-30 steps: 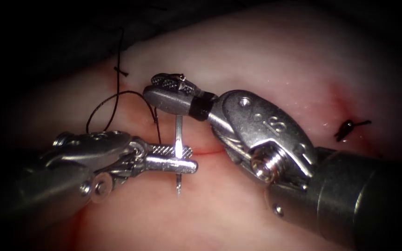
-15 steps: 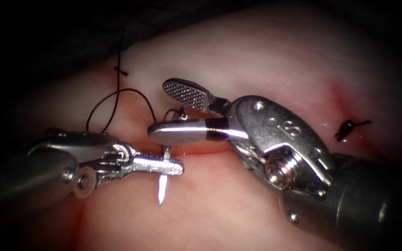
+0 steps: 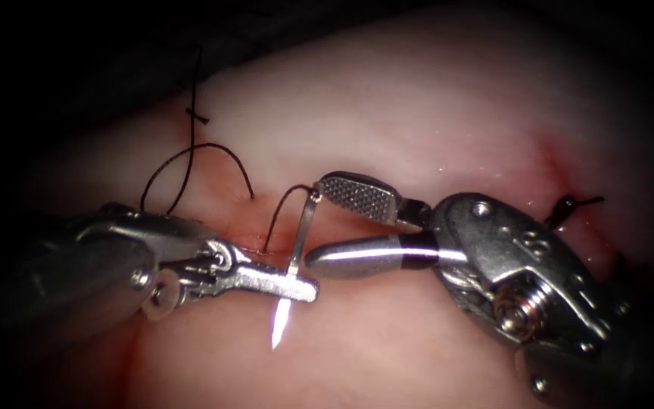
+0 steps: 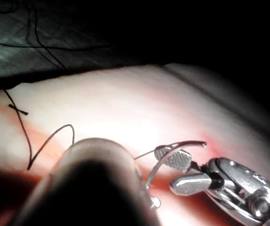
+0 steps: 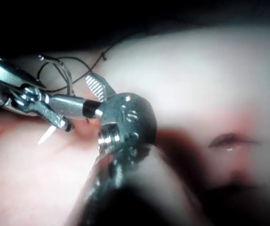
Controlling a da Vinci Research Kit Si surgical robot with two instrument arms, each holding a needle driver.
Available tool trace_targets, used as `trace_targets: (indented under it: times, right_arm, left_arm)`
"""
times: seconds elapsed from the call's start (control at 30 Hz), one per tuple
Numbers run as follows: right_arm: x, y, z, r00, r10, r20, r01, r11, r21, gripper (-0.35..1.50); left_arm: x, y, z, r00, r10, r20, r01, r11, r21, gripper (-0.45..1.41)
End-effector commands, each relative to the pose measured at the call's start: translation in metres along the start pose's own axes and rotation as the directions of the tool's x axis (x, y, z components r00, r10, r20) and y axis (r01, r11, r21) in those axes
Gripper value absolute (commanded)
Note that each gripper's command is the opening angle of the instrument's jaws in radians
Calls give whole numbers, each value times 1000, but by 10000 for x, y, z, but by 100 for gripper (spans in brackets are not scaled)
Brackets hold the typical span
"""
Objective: Wound Closure
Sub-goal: Pass the needle back to the left hand to readjust grip, then pass the needle from the left driver to the right.
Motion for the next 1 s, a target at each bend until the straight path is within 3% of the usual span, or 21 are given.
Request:
trace_targets:
  times: [0.03, 0.2, 0.83, 1.0]
  right_arm:
    - [3, 3, 13, 1000, 5, -7, -5, 1000, -8, 69]
    - [4, 5, 17, 999, 26, -47, -28, 998, -52, 21]
    - [3, -4, 38, 994, 93, -62, -98, 991, -86, 22]
    - [4, -5, 42, 994, 94, -64, -99, 991, -87, -4]
  left_arm:
    - [11, -1, 5, 1000, -10, -3, 9, 1000, -19, -45]
    - [13, -2, 8, 1000, -18, 7, 18, 997, -72, -45]
    - [15, -4, 10, 1000, -21, -13, 20, 998, -55, -45]
    - [13, -4, 11, 1000, -14, -15, 13, 998, -56, -45]
